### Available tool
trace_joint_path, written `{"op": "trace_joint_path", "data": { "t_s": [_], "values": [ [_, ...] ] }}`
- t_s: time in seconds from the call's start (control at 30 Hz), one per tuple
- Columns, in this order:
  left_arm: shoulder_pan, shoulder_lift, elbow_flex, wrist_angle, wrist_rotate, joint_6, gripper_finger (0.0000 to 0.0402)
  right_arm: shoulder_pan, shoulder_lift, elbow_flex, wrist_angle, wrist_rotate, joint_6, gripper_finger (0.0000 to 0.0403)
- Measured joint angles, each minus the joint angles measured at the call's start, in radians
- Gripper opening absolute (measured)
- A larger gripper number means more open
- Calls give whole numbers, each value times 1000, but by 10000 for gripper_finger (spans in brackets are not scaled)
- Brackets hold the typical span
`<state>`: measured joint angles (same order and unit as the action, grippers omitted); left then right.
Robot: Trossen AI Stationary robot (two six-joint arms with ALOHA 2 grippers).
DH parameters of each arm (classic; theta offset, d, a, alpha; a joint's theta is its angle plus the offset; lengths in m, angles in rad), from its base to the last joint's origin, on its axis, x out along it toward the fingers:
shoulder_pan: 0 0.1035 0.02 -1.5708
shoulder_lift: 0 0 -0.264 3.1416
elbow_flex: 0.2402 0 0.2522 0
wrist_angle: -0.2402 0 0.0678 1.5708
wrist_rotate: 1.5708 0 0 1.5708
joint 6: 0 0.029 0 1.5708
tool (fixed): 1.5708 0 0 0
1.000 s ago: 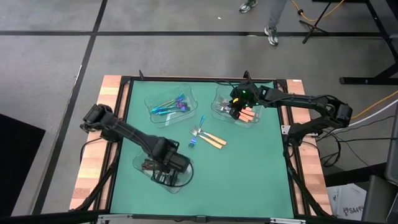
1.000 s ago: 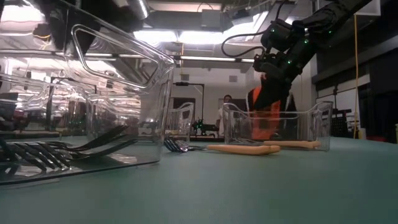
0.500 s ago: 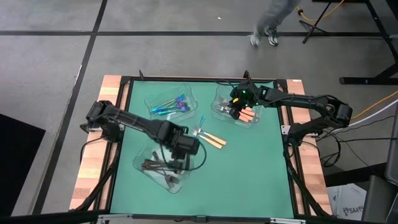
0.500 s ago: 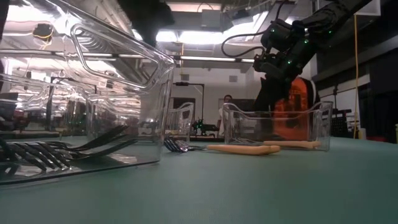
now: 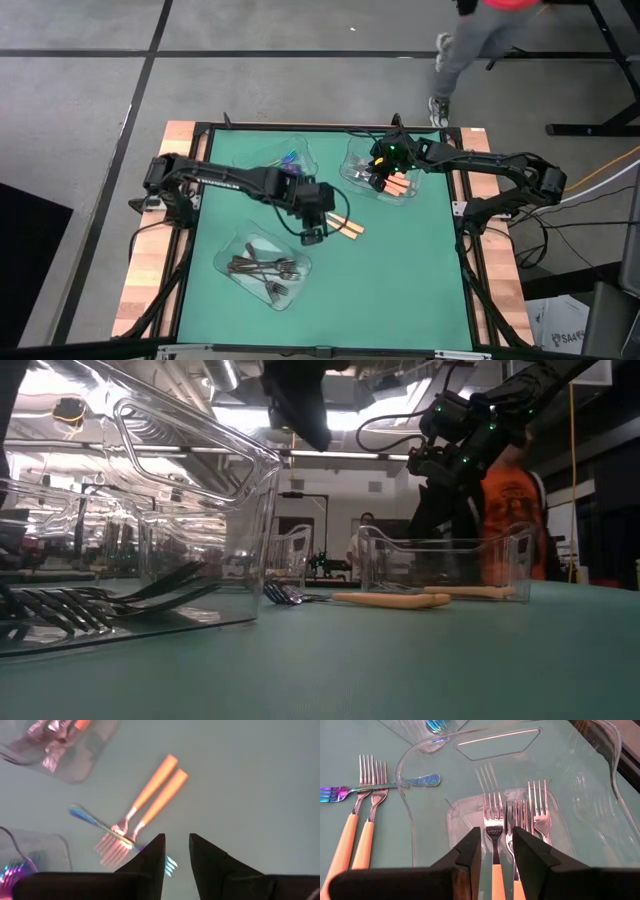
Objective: Sort silverware by color (type)
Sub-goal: Put the blue fork into the top left transparent bin
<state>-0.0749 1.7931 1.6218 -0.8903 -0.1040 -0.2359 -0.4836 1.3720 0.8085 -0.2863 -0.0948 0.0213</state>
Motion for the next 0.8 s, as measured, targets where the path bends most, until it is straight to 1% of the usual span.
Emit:
{"op": "trace_joint_path", "data": {
  "t_s": [0.1, 0.2, 0.27, 0.43, 0.57, 0.7, 0.8],
  "values": [
    [20, 0, 0, 21, -1, 2, 80, 0, 0, 0, 0, 0, 0, 99],
    [32, 0, 0, 21, -31, 29, 80, 0, 0, 0, 0, 0, 0, 99],
    [37, 0, 0, 21, -44, 88, 80, 0, 0, 0, 0, 0, 0, 99],
    [43, 0, -1, 23, -42, 293, 80, 0, 0, 0, 0, 0, 0, 99],
    [58, 0, -1, 30, -32, 397, 81, 0, 0, 0, 0, 0, 0, 99],
    [80, 0, -1, 47, 14, 491, 97, 0, 0, 0, 0, 0, 0, 99],
    [92, 0, -1, 56, 17, 560, 110, 0, 0, 0, 0, 0, 1, 99]
  ]
}}
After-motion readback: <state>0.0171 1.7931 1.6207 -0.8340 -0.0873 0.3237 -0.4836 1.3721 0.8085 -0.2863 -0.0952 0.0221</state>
